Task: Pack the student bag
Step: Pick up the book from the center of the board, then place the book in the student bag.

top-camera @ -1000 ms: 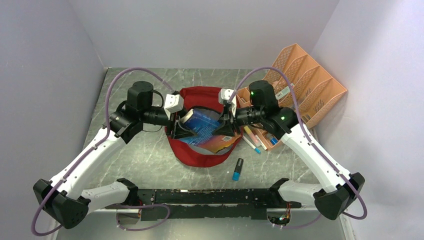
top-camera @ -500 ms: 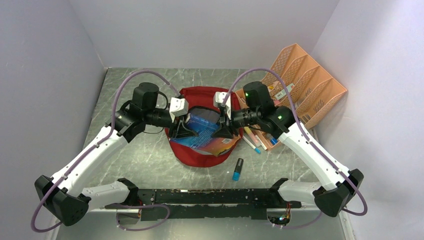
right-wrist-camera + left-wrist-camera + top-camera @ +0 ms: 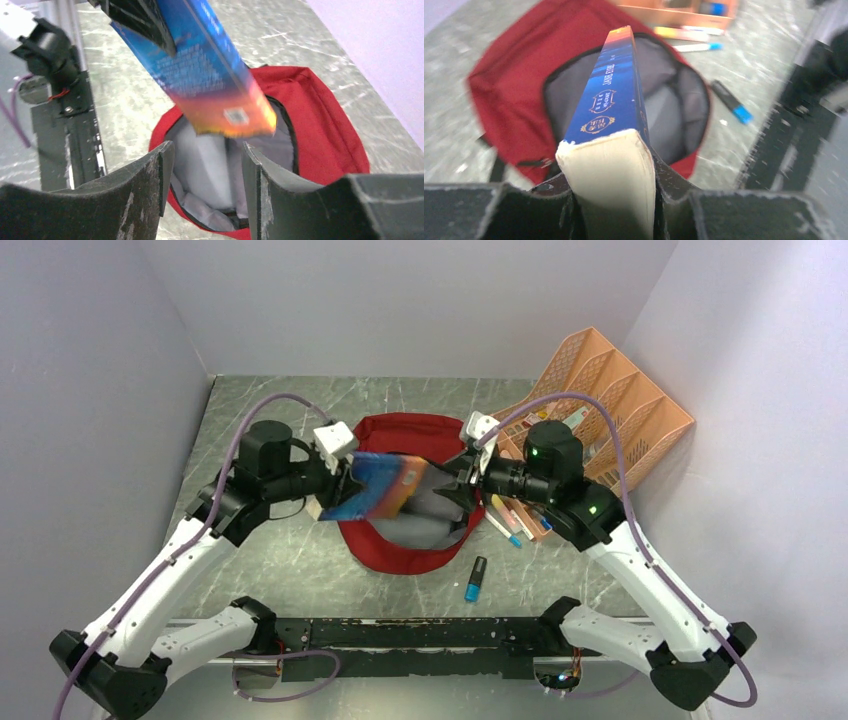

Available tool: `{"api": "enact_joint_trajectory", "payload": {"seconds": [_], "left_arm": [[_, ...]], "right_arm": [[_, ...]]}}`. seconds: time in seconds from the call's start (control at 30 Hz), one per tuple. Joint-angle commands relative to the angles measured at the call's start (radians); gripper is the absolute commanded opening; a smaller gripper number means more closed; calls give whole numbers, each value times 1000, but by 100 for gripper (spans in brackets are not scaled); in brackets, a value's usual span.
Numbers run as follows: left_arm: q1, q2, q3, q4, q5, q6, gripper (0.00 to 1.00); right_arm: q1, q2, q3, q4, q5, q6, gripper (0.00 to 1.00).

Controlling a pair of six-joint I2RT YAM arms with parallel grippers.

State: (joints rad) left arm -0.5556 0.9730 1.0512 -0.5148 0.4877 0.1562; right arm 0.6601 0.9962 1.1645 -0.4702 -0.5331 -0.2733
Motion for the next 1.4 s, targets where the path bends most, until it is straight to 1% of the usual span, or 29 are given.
{"api": "enact_joint_trajectory", "payload": {"seconds": [0.0,0.1,0.13,0.17,0.2,0.3,0.33,0.4,0.47,0.53,0.7,0.83,0.87,1.13,1.3,1.37], "left_arm": [[72,-71,55,143,-275,-101,5],[82,-74,104,112,-446,-144,5],[82,-76,118,102,-480,-149,5],[82,-78,131,94,-545,-150,5],[82,-81,141,87,-574,-182,5],[82,-91,155,68,-635,-206,5],[82,-95,155,60,-656,-213,5],[82,-98,159,33,-752,-258,5],[82,-99,163,-6,-854,-305,5],[82,-101,164,-39,-911,-336,5],[82,-140,156,-64,-942,-348,5],[82,-159,155,-82,-948,-343,5],[82,-161,152,-86,-949,-345,5],[82,-167,147,-91,-949,-355,5],[82,-166,148,-104,-953,-353,5],[82,-169,147,-108,-955,-354,5]], "right_arm": [[-5,-42,-67,111,198,88,56],[-4,-25,-86,109,242,68,56],[-5,-15,-96,114,236,56,57],[-5,-8,-111,126,217,31,56],[-5,-3,-133,152,198,9,57],[18,27,-204,241,165,-47,55],[41,48,-213,256,186,-60,54],[93,109,-211,259,234,-121,54],[149,186,-204,243,321,-194,54],[191,265,-196,237,387,-258,54],[207,406,-196,308,484,-342,55],[212,475,-203,366,570,-415,66],[213,493,-199,369,581,-427,67],[214,600,-167,351,543,-460,68],[213,651,-173,364,564,-479,69],[212,681,-173,378,604,-486,69]]}}
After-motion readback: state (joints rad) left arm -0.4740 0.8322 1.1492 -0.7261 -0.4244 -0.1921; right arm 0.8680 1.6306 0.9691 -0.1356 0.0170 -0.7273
